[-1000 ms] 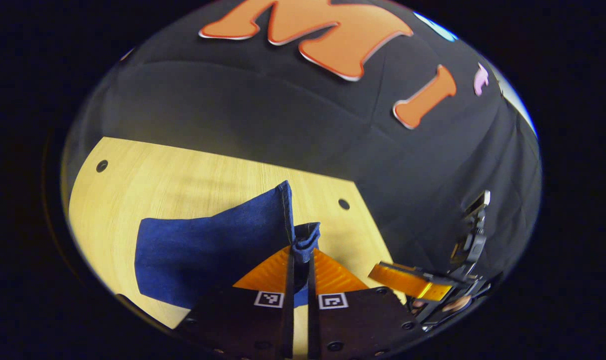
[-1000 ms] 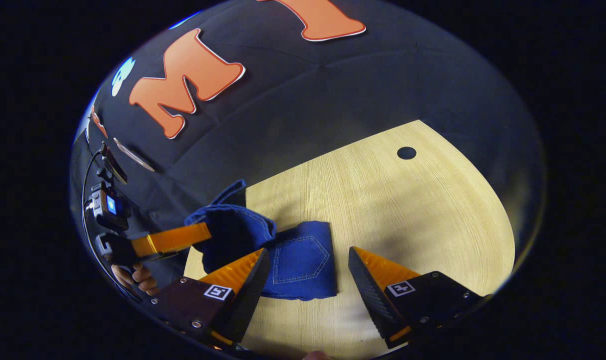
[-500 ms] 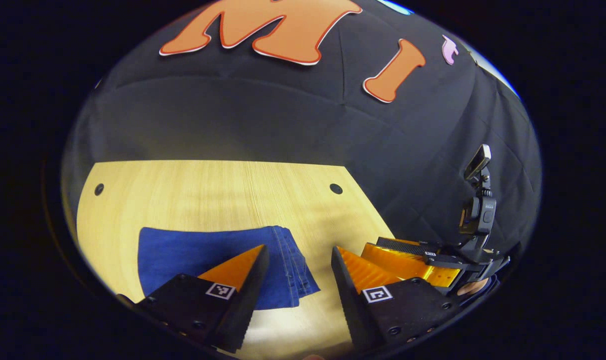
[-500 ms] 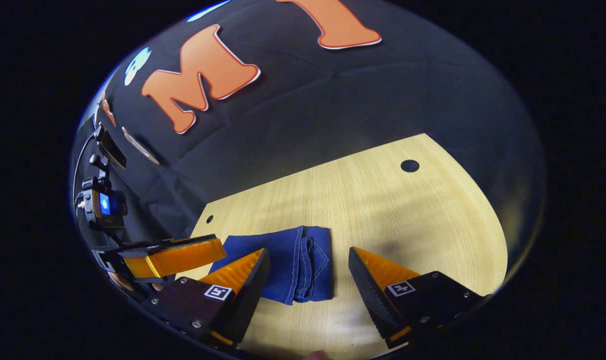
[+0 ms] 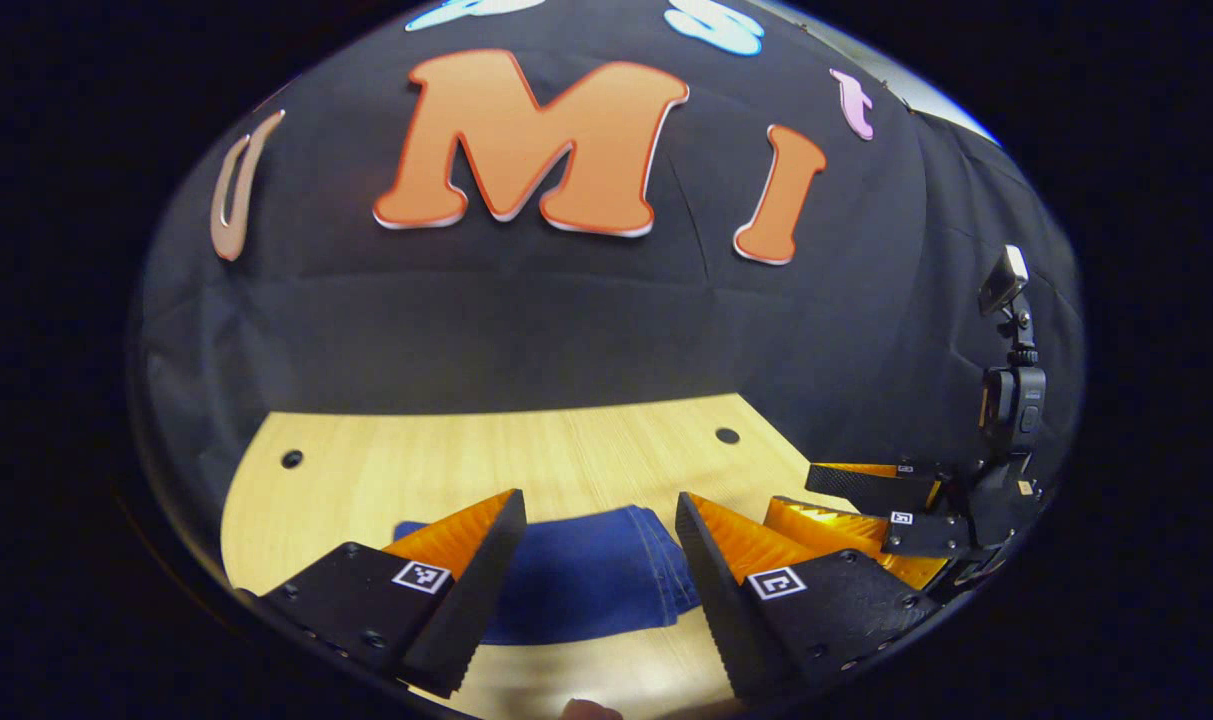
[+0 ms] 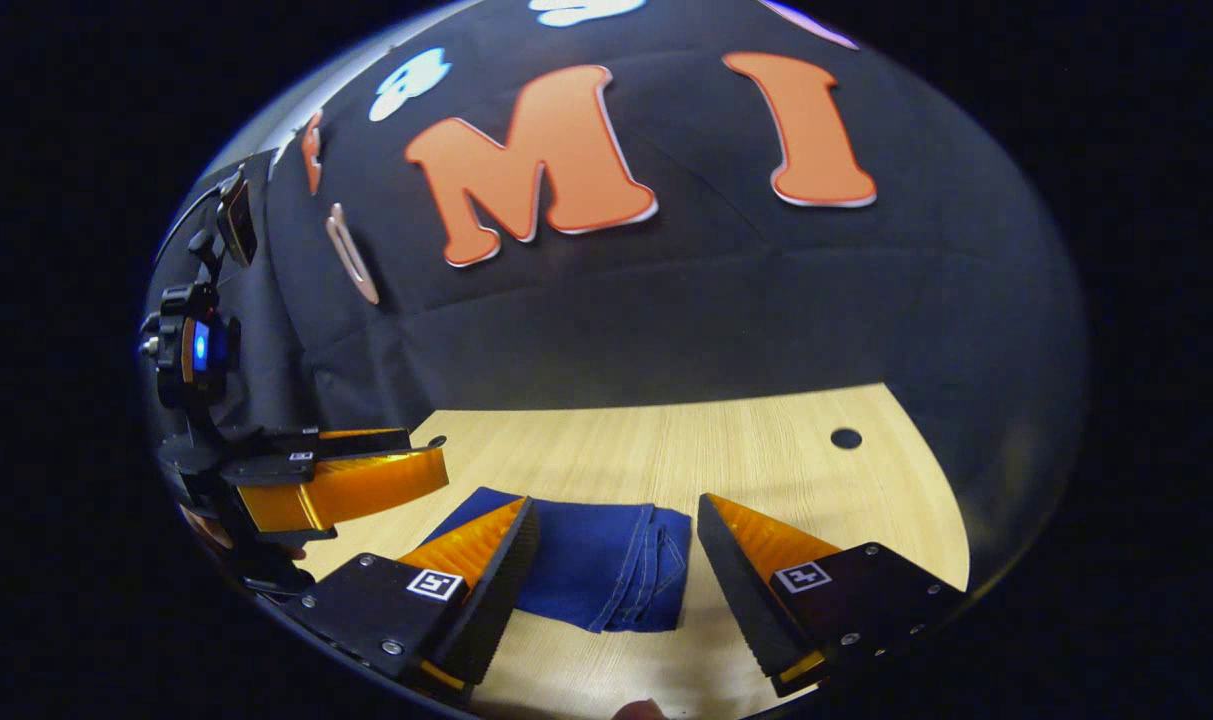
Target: Grasp the waist and the cuffs of the jeans and fold them to make the two legs overlap; first hold the waist and fold one-third of the jeans toward the cuffs, then hold the cuffs and fold the remaining one-third in the same direction to finish folding.
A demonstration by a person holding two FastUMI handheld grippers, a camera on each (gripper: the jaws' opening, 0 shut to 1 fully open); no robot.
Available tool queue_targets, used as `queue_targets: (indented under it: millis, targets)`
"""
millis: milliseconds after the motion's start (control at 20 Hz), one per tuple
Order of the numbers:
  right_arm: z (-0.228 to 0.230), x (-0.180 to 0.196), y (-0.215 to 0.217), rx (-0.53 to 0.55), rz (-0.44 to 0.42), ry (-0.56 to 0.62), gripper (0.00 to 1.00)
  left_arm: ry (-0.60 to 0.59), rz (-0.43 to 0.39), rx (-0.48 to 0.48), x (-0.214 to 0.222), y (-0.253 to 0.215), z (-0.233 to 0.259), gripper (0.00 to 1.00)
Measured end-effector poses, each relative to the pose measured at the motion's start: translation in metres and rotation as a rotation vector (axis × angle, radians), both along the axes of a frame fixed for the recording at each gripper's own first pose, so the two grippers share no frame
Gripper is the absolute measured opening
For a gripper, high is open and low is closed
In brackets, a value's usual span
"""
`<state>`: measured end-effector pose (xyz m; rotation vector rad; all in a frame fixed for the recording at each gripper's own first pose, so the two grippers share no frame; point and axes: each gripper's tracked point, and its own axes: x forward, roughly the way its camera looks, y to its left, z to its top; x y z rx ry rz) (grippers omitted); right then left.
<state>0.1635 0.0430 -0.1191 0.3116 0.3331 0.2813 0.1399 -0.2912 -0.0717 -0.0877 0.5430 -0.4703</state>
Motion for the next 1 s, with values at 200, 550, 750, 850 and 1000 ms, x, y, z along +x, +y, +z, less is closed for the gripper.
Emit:
queue_targets:
  millis: [200, 550, 750, 850, 1000]
  targets:
    - [0.037, -0.009, 0.022, -0.048, 0.017, -0.114, 0.97, -0.091, 0.089, 0.038, -0.011, 0.034, 0.012, 0.92]
    - [0.062, -0.030, 0.049, -0.093, 0.043, -0.260, 0.98, -0.214, 0.196, 0.033, -0.025, 0.058, 0.034, 0.93]
    - [0.061, -0.044, 0.056, -0.081, 0.052, -0.292, 0.98, -0.262, 0.265, -0.002, -0.030, 0.072, 0.046, 1.00]
    - [0.059, -0.047, 0.059, -0.066, 0.050, -0.300, 0.98, -0.308, 0.291, -0.013, -0.033, 0.079, 0.050, 0.99]
    - [0.053, -0.042, 0.056, -0.072, 0.035, -0.313, 0.98, -0.360, 0.313, 0.007, -0.039, 0.090, 0.055, 0.99]
